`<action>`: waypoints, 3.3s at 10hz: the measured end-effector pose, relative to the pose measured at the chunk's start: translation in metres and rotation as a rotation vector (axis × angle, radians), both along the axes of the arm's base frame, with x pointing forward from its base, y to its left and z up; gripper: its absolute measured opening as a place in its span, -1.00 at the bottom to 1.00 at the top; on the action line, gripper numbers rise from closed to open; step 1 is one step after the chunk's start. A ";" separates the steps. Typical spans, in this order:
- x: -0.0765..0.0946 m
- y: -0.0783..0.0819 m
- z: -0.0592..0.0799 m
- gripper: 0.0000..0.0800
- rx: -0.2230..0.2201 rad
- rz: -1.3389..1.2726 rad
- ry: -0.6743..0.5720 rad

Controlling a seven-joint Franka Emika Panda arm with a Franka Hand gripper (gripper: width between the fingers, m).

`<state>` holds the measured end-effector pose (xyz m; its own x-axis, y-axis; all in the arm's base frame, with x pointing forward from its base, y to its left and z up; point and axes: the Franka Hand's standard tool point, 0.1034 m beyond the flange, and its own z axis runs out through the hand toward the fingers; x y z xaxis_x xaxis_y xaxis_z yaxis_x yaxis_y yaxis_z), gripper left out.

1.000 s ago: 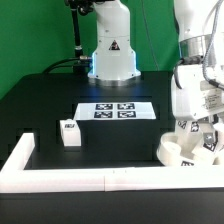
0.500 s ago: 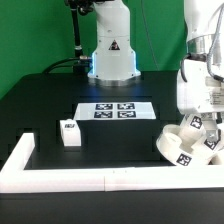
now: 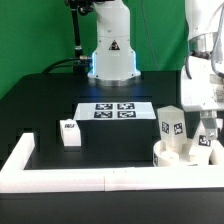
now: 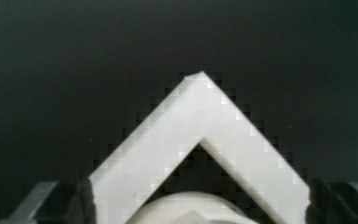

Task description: Assemble stool

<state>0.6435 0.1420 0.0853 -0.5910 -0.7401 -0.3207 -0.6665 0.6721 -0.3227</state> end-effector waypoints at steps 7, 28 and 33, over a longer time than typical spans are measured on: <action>0.008 -0.007 0.046 0.62 -0.044 0.056 -0.100; -0.009 -0.130 0.106 0.62 -1.064 1.393 -0.065; -0.024 -0.157 0.063 0.62 -1.137 1.851 0.071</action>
Offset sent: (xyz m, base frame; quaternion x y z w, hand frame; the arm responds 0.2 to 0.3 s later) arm 0.0028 -0.0006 0.0452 0.0039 -0.0547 -0.0136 0.9984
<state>0.6193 -0.0146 0.1483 0.8361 -0.1327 0.5323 -0.1807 -0.9828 0.0387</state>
